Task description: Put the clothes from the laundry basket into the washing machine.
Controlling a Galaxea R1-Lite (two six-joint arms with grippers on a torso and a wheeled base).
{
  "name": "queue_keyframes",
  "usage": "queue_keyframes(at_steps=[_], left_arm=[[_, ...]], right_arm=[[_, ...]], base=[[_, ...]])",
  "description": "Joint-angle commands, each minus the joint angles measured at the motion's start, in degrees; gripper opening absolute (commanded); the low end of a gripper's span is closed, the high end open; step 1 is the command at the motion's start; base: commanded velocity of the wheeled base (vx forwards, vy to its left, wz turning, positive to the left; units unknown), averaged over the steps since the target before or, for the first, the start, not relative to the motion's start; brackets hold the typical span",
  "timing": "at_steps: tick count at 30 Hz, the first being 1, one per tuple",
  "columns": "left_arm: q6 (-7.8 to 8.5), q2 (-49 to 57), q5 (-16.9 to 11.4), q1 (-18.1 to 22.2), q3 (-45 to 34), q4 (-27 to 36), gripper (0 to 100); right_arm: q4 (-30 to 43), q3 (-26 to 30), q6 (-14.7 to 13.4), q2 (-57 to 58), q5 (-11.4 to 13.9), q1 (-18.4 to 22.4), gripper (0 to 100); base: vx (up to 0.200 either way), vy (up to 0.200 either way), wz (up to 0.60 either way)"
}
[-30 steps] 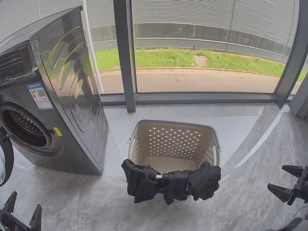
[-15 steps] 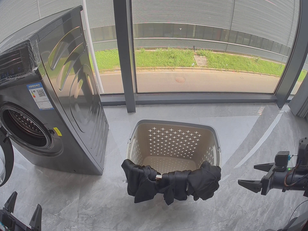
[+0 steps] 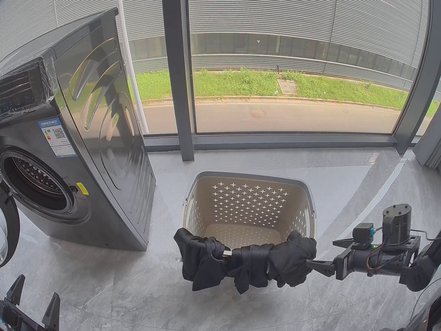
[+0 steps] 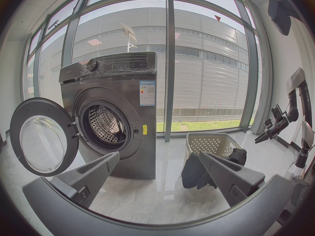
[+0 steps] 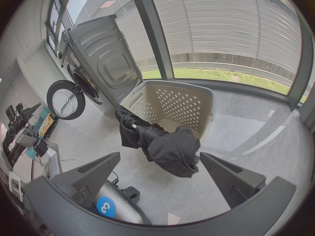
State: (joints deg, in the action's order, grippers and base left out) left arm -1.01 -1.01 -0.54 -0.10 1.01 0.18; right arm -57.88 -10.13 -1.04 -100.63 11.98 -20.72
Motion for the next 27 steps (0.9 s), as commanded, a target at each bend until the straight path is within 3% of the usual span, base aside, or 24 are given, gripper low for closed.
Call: queue_keyframes(at_steps=[1,9,27], left_arm=[[-0.04,1.0,0.0,0.0,-0.9,0.0,100],[-0.04,1.0,0.0,0.0,-0.9,0.0,100],[-0.04,1.0,0.0,0.0,-0.9,0.0,100]], right_arm=[[-7.5,0.0,-0.5,-11.5,-0.3,-2.9,100],[-17.1,-1.8,-0.1,-20.6,-0.8,-2.3,100],[-20.4,-9.9,0.4,-29.4,-3.5,-2.4,100]], base=[[0.0,0.0,0.0],[0.0,0.0,0.0],[0.0,0.0,0.0]])
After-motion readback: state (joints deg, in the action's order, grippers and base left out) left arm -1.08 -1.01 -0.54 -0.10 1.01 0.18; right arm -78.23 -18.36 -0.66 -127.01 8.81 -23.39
